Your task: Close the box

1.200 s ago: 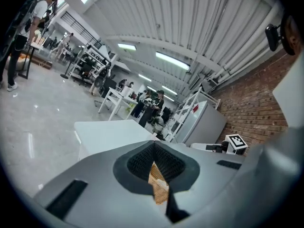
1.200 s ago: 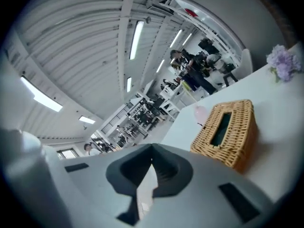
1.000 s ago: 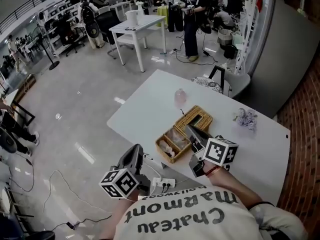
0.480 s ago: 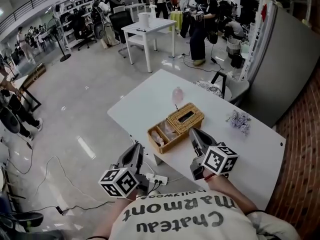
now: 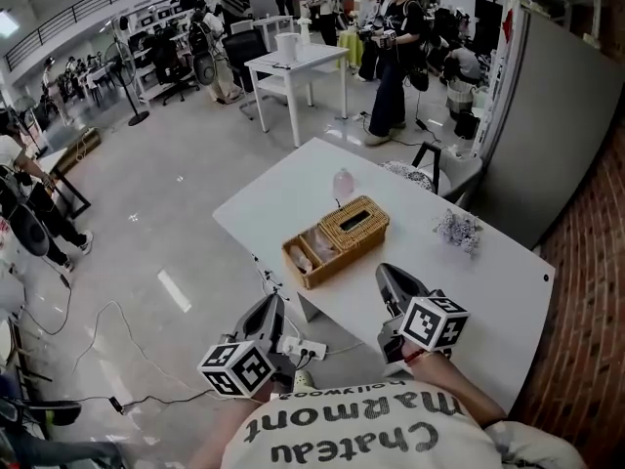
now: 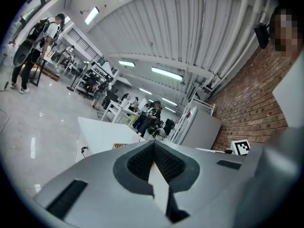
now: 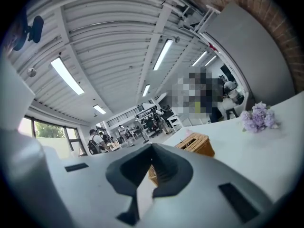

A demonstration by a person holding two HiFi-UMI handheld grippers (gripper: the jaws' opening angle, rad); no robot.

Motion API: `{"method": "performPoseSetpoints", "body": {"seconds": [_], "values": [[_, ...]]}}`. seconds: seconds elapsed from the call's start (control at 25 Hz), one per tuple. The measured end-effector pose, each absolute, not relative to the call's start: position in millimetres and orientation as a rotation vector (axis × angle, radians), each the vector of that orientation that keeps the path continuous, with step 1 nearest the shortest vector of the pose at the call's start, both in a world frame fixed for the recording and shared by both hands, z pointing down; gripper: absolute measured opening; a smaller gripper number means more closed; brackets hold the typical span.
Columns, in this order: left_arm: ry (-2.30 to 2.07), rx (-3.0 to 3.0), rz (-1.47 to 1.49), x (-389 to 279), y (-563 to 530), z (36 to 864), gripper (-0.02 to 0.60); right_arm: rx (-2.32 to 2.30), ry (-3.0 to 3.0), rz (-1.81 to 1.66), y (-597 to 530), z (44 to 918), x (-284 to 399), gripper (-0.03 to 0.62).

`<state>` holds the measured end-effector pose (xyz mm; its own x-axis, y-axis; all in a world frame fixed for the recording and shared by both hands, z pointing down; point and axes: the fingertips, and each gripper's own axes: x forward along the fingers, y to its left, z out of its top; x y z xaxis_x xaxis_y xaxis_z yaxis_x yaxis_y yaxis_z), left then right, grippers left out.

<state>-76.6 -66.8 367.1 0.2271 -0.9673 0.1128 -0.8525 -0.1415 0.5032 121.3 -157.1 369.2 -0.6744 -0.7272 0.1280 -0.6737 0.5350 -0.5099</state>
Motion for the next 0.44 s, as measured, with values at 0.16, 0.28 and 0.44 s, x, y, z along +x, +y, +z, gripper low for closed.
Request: {"method": "performPoseSetpoints", "body": {"seconds": [0.16, 0.28, 0.44], "values": [[-1.658, 2.027, -0.318, -60.3, -48.5, 381.6, 0.002, -1.221, 2.704, -0.846, -137.4, 388.2, 129.3, 0.003], [-1.654, 2.018, -0.302, -50.6, -35.5, 388.1, 0.002, -1.209, 2.727, -0.886, -120.8, 401.3, 131.8, 0.003], [-1.651, 2.009, -0.293, -38.2, -16.0, 390.0, 0.002, -1.215, 2.746, -0.916, -100.9, 409.5, 143.6, 0.003]]}}
